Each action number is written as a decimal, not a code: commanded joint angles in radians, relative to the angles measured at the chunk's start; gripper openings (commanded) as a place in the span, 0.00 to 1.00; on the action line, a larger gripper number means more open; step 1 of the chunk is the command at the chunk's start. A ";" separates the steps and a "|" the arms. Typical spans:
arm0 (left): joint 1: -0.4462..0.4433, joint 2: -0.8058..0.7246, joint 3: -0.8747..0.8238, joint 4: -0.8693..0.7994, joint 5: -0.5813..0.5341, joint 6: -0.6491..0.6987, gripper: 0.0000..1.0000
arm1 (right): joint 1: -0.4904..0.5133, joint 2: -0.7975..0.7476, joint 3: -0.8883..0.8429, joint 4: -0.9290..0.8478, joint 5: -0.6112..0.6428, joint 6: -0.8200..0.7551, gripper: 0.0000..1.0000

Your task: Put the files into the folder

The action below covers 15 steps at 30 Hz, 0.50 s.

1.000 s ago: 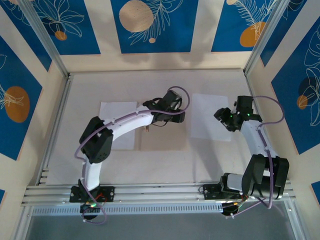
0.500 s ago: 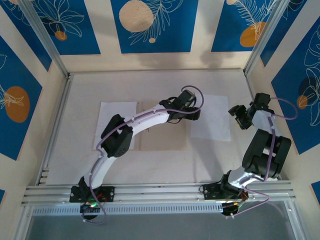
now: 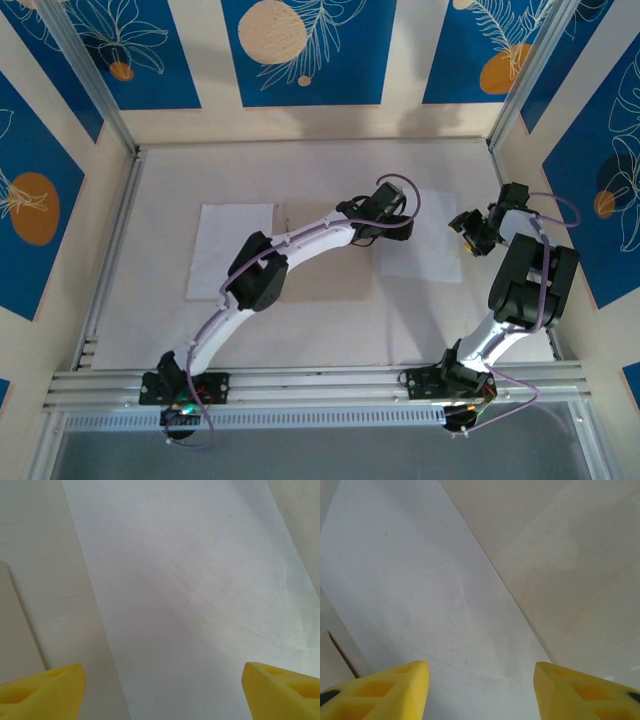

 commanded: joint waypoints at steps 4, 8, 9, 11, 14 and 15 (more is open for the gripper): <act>-0.007 0.062 0.084 -0.055 0.016 -0.035 0.81 | 0.023 0.052 0.034 -0.016 0.023 -0.021 0.58; -0.006 0.098 0.145 -0.092 0.017 -0.062 0.80 | 0.032 0.068 0.042 -0.017 0.020 -0.023 0.58; -0.004 0.101 0.149 -0.093 0.020 -0.069 0.80 | 0.036 0.073 0.043 -0.017 0.023 -0.023 0.58; -0.005 0.104 0.150 -0.093 0.029 -0.084 0.80 | 0.042 0.087 0.050 -0.020 0.032 -0.023 0.58; -0.005 0.106 0.150 -0.092 0.050 -0.098 0.80 | 0.044 0.091 0.051 -0.022 0.049 -0.026 0.58; -0.005 0.105 0.149 -0.093 0.053 -0.102 0.79 | 0.044 0.091 0.052 -0.025 0.059 -0.028 0.58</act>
